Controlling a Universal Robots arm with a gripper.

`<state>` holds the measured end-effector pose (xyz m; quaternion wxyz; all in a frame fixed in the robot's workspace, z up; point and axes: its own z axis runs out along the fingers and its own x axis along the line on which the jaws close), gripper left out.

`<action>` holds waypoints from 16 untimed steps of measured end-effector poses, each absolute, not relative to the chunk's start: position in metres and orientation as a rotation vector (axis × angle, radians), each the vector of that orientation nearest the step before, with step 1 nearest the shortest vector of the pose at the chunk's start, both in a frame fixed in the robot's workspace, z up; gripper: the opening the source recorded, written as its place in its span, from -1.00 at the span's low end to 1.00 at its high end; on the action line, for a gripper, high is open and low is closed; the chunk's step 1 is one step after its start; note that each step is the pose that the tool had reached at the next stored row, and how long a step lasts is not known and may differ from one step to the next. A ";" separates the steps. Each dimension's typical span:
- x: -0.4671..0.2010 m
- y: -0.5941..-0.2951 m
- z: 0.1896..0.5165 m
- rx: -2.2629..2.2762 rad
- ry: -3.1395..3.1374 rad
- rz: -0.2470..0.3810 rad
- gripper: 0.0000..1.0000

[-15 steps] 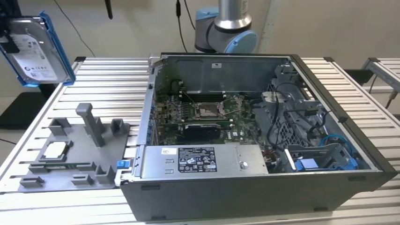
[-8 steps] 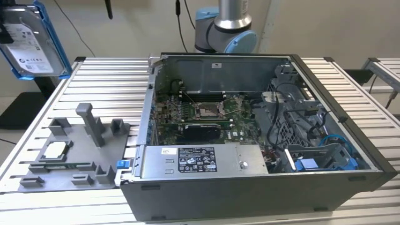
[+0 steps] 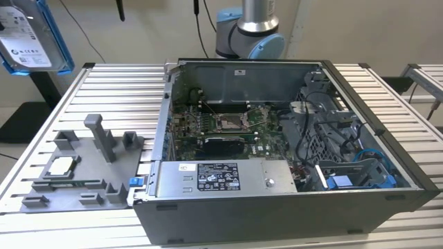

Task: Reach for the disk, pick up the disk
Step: 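Pick up the disk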

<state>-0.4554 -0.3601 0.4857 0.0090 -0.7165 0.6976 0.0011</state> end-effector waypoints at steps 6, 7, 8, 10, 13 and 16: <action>-0.455 -0.360 0.498 -2.238 2.179 0.003 -1.00; -0.455 -0.360 0.498 -2.238 2.179 0.003 -1.00; -0.455 -0.360 0.498 -2.238 2.179 0.003 -1.00; -0.455 -0.360 0.498 -2.238 2.179 0.004 -1.00; -0.454 -0.360 0.498 -2.238 2.179 0.004 -1.00; -0.447 -0.360 0.498 -2.238 2.179 0.004 -1.00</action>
